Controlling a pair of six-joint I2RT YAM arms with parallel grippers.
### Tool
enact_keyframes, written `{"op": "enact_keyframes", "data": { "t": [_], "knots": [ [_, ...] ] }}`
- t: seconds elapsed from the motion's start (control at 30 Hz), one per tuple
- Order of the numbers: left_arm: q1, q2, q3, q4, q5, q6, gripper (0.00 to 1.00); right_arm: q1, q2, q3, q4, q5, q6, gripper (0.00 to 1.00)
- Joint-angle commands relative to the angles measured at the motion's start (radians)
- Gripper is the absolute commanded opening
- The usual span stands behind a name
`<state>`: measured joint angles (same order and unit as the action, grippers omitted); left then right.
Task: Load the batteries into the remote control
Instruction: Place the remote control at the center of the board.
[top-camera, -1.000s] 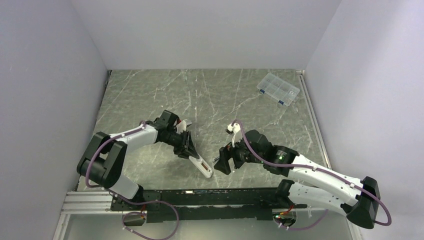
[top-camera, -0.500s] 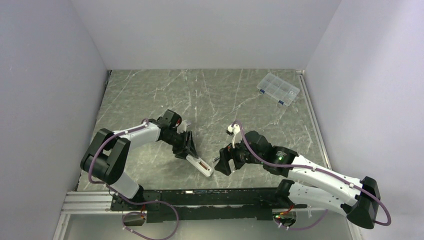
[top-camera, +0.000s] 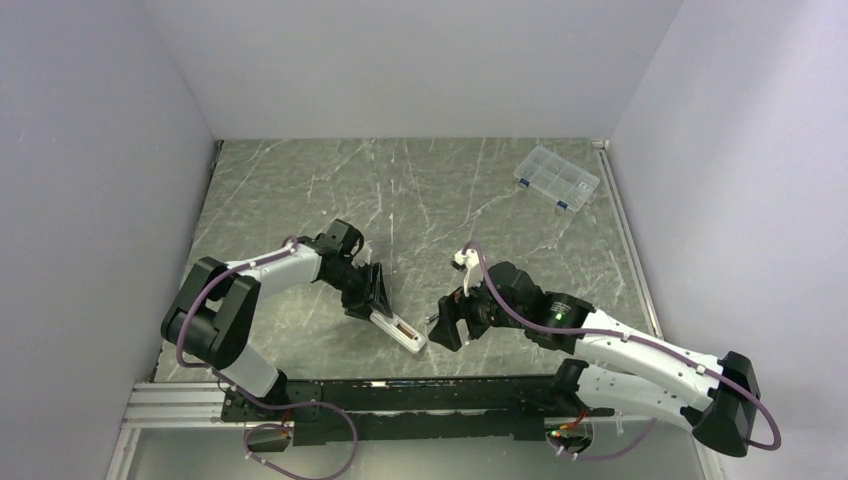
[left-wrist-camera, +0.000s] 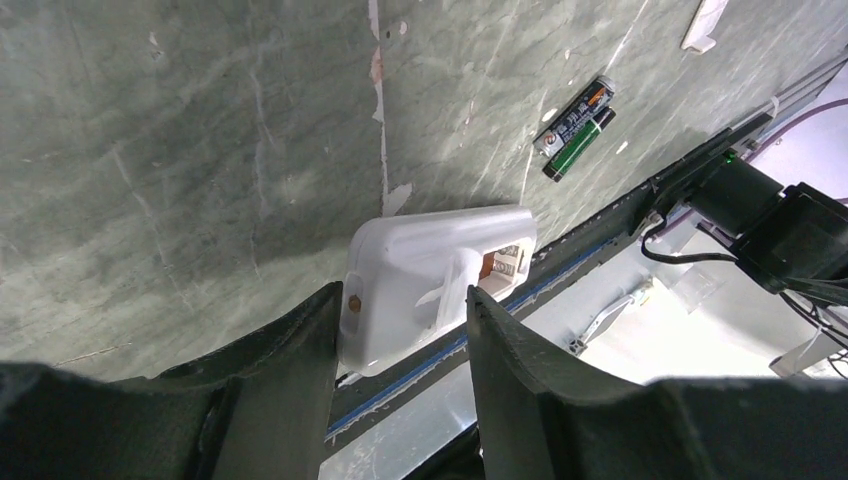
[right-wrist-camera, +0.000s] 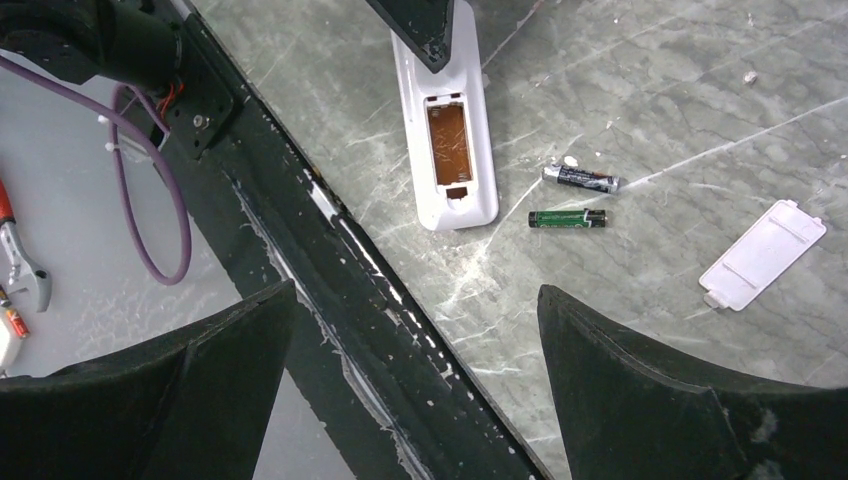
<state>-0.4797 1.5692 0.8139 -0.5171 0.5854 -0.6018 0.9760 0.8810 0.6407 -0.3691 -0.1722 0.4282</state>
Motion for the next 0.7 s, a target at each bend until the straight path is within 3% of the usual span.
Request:
{"op": "enact_keyframes", "data": {
  "t": [0.0, 0.67],
  "knots": [
    [-0.008, -0.007, 0.034, -0.027, -0.038, 0.018, 0.53, 0.004, 0.013, -0.009, 0.057, -0.019, 0.015, 0.92],
    [-0.013, -0.15, 0.095, -0.211, -0.205, 0.025, 0.6, 0.011, 0.118, 0.069, 0.041, -0.003, -0.007, 0.92]
  ]
}}
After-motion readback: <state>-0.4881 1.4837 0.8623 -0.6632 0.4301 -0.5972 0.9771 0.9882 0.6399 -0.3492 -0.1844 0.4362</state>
